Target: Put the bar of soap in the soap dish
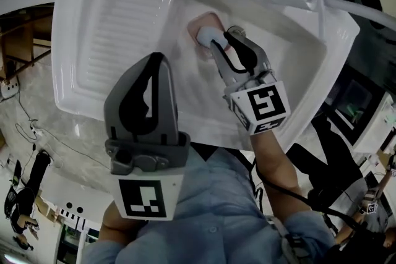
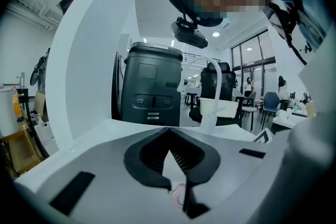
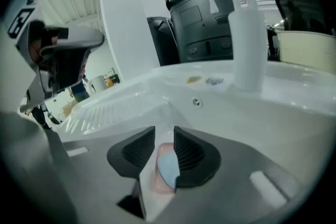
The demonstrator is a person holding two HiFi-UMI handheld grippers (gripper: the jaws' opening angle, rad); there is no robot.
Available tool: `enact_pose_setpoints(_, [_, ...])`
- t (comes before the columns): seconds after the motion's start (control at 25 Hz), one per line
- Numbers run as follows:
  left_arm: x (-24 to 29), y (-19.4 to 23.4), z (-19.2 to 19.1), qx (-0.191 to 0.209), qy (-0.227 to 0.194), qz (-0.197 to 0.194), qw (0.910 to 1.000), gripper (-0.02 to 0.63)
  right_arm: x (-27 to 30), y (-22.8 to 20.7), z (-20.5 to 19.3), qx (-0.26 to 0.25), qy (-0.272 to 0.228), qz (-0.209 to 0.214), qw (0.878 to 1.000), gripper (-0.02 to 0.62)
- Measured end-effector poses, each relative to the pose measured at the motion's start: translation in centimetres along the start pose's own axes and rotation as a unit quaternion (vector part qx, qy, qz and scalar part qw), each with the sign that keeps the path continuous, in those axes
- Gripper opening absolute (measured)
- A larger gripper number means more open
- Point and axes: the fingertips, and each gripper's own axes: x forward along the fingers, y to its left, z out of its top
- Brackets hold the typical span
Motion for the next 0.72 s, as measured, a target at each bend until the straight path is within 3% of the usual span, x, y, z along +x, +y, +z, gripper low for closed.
enact_pose_setpoints(0.2, [-2.6,-3.2,3.4,0.02,-0.039,-0.002,0.999,0.006,-7.8,1.2,7.0,0.012,-0.098,0.009,0.995,0.051])
enact_pose_setpoints(0.36, [-5.0,-5.4,5.3,0.032,-0.045,0.007,0.9985,0.006,-14.3,3.7,11.0,-0.006,-0.155,0.021,0.988,0.002])
enact_pose_setpoints(0.56, [-7.2,-7.6,9.8,0.062,-0.089,0.02,0.994,0.006,-19.8,6.0,14.4,-0.03,-0.204,0.021,0.978,0.002])
enact_pose_setpoints(0.72, [-9.0,-9.6,12.2,0.061,-0.118,0.015,0.991,0.006,-23.0,7.5,16.5,-0.045,-0.238,0.014,0.97,0.001])
